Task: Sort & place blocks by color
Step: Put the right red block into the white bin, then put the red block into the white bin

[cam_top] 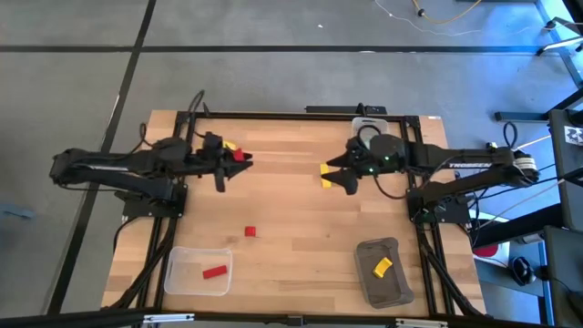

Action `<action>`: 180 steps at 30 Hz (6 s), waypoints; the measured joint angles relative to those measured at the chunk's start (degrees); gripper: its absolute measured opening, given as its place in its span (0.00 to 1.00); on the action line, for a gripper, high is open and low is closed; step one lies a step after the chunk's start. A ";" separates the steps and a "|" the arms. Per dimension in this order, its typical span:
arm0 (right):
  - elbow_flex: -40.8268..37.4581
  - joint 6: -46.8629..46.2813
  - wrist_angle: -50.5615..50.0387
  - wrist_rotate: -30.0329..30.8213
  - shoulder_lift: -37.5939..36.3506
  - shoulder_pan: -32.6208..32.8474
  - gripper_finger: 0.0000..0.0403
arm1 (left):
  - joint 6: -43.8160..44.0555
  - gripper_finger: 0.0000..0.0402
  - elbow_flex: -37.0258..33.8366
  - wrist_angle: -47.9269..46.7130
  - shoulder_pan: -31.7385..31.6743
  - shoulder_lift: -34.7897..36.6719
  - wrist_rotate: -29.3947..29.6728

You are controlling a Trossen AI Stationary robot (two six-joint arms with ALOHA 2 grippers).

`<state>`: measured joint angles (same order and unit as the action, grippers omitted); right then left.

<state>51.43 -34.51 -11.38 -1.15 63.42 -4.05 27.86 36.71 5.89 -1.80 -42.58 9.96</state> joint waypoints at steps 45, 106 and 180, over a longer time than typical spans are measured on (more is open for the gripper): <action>-11.51 0.51 23.17 1.07 -4.33 0.52 0.82 | 46.61 0.29 21.16 -53.85 61.29 -40.29 -5.01; -11.42 0.51 20.92 1.44 -4.31 0.54 0.82 | -4.61 0.71 21.14 -44.46 17.89 -47.03 -10.06; -11.51 14.11 20.50 4.13 -2.74 0.55 0.82 | 6.16 0.30 -12.74 17.61 0.68 -4.21 -0.64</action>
<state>39.92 -20.40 9.12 2.98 60.69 -3.51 34.02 23.97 23.50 -1.13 -46.78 9.32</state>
